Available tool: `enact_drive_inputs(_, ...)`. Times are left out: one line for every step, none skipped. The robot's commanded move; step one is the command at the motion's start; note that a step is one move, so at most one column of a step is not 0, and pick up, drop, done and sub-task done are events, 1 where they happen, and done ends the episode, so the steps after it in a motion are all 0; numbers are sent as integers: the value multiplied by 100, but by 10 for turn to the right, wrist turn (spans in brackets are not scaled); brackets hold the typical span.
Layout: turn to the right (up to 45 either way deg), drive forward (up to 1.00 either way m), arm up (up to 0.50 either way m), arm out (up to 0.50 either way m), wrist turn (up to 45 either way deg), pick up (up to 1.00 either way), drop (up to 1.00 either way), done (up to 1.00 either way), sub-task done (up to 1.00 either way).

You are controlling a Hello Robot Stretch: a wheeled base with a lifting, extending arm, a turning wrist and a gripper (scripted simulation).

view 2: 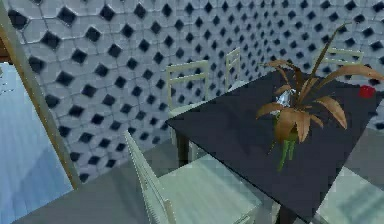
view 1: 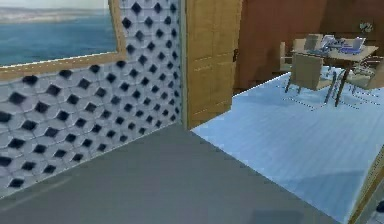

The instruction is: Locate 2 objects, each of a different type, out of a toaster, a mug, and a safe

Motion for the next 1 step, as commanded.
enact_drive_inputs(-60,0,0,0,0,0,0,0,0)
